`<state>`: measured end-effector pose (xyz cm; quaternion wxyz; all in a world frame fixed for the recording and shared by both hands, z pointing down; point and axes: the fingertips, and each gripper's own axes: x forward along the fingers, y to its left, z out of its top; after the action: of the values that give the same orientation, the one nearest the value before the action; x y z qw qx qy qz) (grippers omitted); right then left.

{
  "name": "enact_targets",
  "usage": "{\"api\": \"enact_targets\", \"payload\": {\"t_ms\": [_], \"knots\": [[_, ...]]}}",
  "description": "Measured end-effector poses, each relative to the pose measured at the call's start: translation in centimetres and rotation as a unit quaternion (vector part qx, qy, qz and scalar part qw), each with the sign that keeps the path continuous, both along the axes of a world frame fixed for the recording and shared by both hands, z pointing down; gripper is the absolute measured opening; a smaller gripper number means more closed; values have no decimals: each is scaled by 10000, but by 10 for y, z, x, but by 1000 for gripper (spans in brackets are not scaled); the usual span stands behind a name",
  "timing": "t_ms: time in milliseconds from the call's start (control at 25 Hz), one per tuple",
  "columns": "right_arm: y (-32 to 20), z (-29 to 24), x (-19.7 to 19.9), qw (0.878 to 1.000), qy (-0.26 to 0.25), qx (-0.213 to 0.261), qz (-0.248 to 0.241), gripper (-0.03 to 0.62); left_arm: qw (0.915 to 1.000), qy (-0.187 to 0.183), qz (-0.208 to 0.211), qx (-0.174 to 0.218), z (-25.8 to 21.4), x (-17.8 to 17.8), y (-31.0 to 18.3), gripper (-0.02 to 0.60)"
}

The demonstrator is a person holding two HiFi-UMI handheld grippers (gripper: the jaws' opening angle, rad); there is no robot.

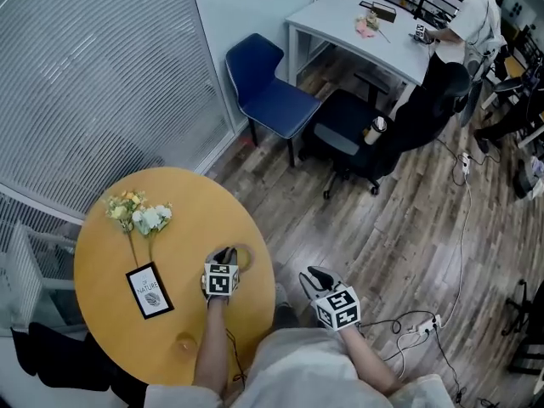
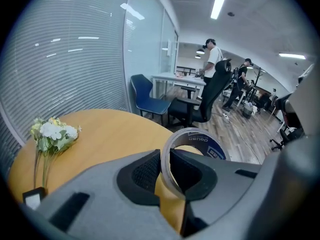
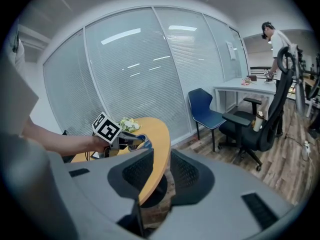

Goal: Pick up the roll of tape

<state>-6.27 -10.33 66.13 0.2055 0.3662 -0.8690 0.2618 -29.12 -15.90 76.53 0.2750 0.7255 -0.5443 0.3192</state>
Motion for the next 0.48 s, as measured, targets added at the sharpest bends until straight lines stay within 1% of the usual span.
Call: {"api": "enact_targets", "payload": {"t_ms": [240,480], "knots": [[5,0,-3,9999,-76,-7,-151,98,9996,-32,-128,253,-25,-3,10,63],[11,-2,-6,9990,-133,40,-419,97,9979,50,-420,482,-51,-2,25,63]]}}
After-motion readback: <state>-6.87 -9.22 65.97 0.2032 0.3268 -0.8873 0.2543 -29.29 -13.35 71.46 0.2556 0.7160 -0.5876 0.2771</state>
